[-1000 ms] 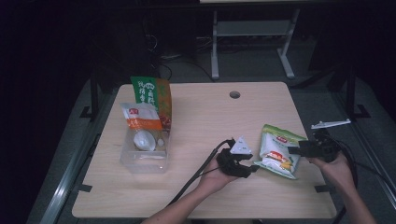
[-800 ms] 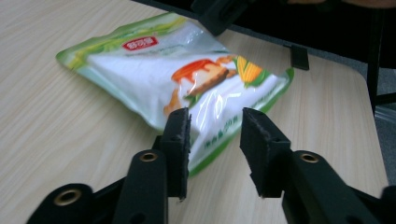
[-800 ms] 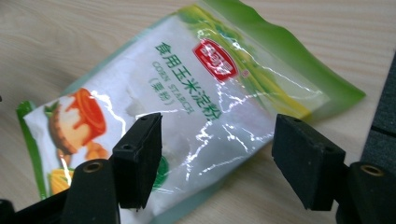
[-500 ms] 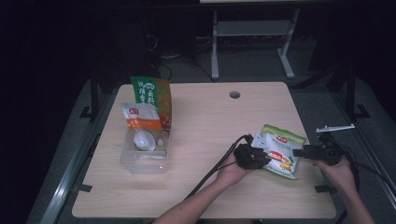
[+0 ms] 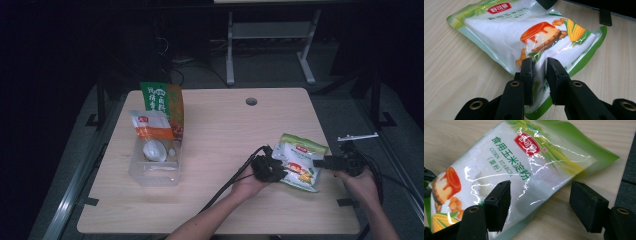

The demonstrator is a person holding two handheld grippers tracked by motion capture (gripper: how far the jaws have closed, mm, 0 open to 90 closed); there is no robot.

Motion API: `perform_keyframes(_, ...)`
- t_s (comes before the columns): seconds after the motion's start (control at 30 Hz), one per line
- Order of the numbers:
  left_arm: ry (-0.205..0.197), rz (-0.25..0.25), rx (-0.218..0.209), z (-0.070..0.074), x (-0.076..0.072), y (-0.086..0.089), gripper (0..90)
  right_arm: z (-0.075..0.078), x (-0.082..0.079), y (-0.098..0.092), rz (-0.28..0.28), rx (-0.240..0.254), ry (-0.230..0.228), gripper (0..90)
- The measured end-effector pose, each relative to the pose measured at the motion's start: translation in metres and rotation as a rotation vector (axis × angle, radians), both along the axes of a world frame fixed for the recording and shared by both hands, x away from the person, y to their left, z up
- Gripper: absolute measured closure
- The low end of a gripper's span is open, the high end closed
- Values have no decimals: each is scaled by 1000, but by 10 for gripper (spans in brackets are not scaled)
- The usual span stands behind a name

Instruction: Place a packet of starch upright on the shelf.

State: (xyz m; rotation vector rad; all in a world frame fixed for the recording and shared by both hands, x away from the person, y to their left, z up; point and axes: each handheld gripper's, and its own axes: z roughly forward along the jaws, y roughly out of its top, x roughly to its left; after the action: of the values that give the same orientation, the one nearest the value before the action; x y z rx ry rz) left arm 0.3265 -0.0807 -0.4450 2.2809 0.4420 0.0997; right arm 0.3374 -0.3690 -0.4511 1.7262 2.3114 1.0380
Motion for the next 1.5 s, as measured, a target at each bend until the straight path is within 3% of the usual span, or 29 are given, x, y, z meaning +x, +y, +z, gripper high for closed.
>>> perform_keyframes(0.2, -7, -8, 17, 0, 0, -1, 752, -6, 1, 0, -4, 27, 15, 343)
perform_keyframes(0.47, -4, -10, 19, 0, 0, -1, 750, -12, 2, -2, 9, 128, 35, 407)
perform_keyframes(0.7, -8, -15, 32, -1, 1, -2, 741, -17, 4, 1, 60, 250, 79, 565)
perform_keyframes(0.9, -6, -10, 32, -2, 1, -2, 735, -18, 5, 5, 85, 281, 88, 695)
perform_keyframes(0.97, 0, -14, 42, -2, 2, -1, 720, -15, 5, 8, 89, 263, 71, 797)
perform_keyframes(1.13, 23, -8, 33, -3, 4, 2, 644, -8, 1, 13, 117, 230, 23, 864)
perform_keyframes(1.2, 52, 2, 8, -3, 6, 4, 619, -6, 0, 15, 117, 224, 20, 865)
perform_keyframes(1.23, 75, 9, -4, -3, 6, 5, 543, -3, -2, 18, 134, 204, -11, 868)
perform_keyframes(1.27, 75, 1, -5, -3, 8, 7, 543, -3, -2, 18, 134, 204, -11, 868)
perform_keyframes(1.3, 100, 18, -36, -2, 9, 9, 469, 2, -6, 21, 154, 195, -43, 870)
perform_keyframes(1.4, 115, 39, -55, -2, 12, 13, 382, 8, -9, 22, 160, 200, -77, 870)
perform_keyframes(1.5, 169, 74, -83, -4, 18, 17, 248, 17, -16, 25, 192, 196, -149, 872)
